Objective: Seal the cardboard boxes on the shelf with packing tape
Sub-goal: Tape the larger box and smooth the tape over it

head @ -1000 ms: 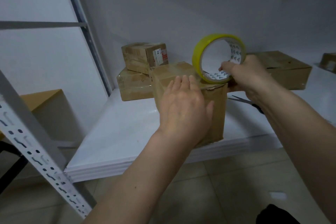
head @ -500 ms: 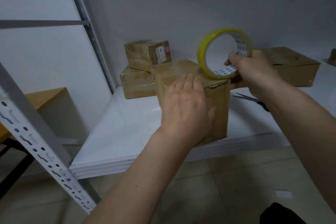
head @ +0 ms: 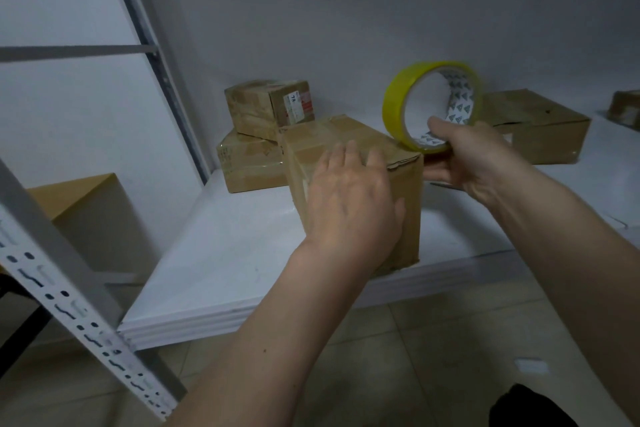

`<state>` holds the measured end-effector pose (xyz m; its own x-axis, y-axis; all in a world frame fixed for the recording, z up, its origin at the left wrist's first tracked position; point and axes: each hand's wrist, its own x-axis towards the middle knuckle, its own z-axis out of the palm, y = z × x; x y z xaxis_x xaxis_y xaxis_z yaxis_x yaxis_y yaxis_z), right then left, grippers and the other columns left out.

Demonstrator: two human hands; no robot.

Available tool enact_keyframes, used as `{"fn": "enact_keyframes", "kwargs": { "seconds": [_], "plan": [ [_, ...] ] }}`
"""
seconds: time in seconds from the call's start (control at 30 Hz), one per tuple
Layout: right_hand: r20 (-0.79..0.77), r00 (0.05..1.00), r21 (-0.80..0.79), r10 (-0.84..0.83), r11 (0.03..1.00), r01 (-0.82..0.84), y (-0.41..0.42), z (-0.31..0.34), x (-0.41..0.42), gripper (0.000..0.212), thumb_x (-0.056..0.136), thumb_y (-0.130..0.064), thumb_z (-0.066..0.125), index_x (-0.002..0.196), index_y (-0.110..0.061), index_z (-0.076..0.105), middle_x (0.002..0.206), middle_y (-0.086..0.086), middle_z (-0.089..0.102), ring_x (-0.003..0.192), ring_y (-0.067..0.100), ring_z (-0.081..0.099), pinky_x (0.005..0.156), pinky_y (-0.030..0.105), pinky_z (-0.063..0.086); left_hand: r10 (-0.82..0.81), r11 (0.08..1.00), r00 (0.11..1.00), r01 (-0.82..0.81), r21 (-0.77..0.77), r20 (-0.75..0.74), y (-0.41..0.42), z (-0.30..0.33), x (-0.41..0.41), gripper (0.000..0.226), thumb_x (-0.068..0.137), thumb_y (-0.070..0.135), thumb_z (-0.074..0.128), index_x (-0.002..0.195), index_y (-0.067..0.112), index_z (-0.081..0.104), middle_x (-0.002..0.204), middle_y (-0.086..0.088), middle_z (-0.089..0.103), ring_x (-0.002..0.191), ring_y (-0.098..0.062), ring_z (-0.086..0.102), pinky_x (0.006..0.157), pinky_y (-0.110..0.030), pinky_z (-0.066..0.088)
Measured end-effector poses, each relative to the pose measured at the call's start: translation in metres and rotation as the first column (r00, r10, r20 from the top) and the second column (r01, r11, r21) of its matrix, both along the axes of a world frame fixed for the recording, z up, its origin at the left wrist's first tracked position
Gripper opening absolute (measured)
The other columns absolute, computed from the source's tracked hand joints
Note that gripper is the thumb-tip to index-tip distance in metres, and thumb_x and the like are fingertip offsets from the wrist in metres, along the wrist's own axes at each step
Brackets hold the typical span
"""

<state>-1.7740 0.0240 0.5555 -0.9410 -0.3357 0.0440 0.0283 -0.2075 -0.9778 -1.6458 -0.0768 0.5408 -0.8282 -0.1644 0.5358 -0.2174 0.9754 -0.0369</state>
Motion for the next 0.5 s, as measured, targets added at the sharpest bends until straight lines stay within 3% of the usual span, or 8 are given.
{"fn": "enact_keyframes", "kwargs": {
  "seconds": [0.07,0.17,0.27,0.37,0.43,0.5],
  "plan": [
    [0.009,1.0,-0.004,0.001,1.0,-0.001,0.003,0.009,-0.002,0.019,0.099,-0.016,0.049,0.084,-0.006,0.053,0.086,0.015,0.064,0.074,0.024,0.067,0.057,0.043,0.06,-0.043,0.999,0.998,0.043,0.002,-0.041,0.003,0.001,-0.003,0.058,0.09,0.044,0.06,0.132,0.007,0.047,0.139,-0.016,0.052,0.135,-0.032,0.043,0.113,-0.038,0.028],
    [0.059,0.996,-0.004,0.059,0.998,-0.059,0.009,0.012,-0.006,0.025,0.102,-0.02,0.044,0.081,-0.006,0.05,0.088,0.018,0.063,0.078,0.026,0.067,0.055,0.046,0.058,-0.052,0.998,0.996,0.049,-0.041,-0.078,-0.001,-0.001,-0.004,0.047,0.084,0.048,0.066,0.113,0.013,0.054,0.115,-0.008,0.062,0.109,-0.028,0.057,0.092,-0.036,0.041],
    [0.231,0.963,-0.134,0.137,0.985,-0.108,0.016,-0.003,-0.01,0.029,0.103,-0.02,0.04,0.079,-0.006,0.049,0.082,0.019,0.067,0.075,0.028,0.069,0.06,0.046,0.057,-0.066,0.996,0.994,0.062,-0.057,-0.082,-0.007,-0.004,-0.005,0.061,0.079,0.051,0.07,0.125,0.013,0.058,0.122,-0.012,0.064,0.111,-0.031,0.06,0.092,-0.039,0.044],
    [0.303,0.935,-0.266,0.184,0.959,-0.102,0.018,-0.022,-0.011,0.024,0.102,-0.017,0.043,0.084,-0.003,0.052,0.083,0.018,0.07,0.076,0.027,0.071,0.072,0.046,0.057,-0.078,0.995,0.996,0.076,-0.068,-0.037,-0.006,-0.005,-0.008,0.072,0.087,0.055,0.06,0.148,0.025,0.037,0.145,-0.011,0.048,0.131,-0.03,0.046,0.105,-0.04,0.034],
    [0.309,0.932,-0.312,0.193,0.946,-0.092,0.017,-0.029,-0.013,0.022,0.101,-0.015,0.044,0.086,-0.002,0.052,0.087,0.018,0.07,0.081,0.026,0.071,0.076,0.046,0.057,-0.054,0.996,0.998,0.052,-0.071,-0.029,-0.007,-0.005,-0.009,0.069,0.089,0.056,0.056,0.149,0.031,0.032,0.145,-0.008,0.047,0.13,-0.028,0.045,0.103,-0.039,0.033],
    [0.32,0.929,-0.363,0.188,0.93,-0.063,0.013,-0.034,-0.01,0.018,0.101,-0.01,0.043,0.086,-0.002,0.05,0.071,0.014,0.07,0.07,0.023,0.072,0.074,0.045,0.057,-0.043,0.996,0.998,0.04,-0.078,-0.037,-0.006,-0.004,-0.009,0.064,0.089,0.054,0.057,0.145,0.031,0.038,0.137,-0.006,0.052,0.122,-0.028,0.05,0.097,-0.037,0.035]
  ]
}}
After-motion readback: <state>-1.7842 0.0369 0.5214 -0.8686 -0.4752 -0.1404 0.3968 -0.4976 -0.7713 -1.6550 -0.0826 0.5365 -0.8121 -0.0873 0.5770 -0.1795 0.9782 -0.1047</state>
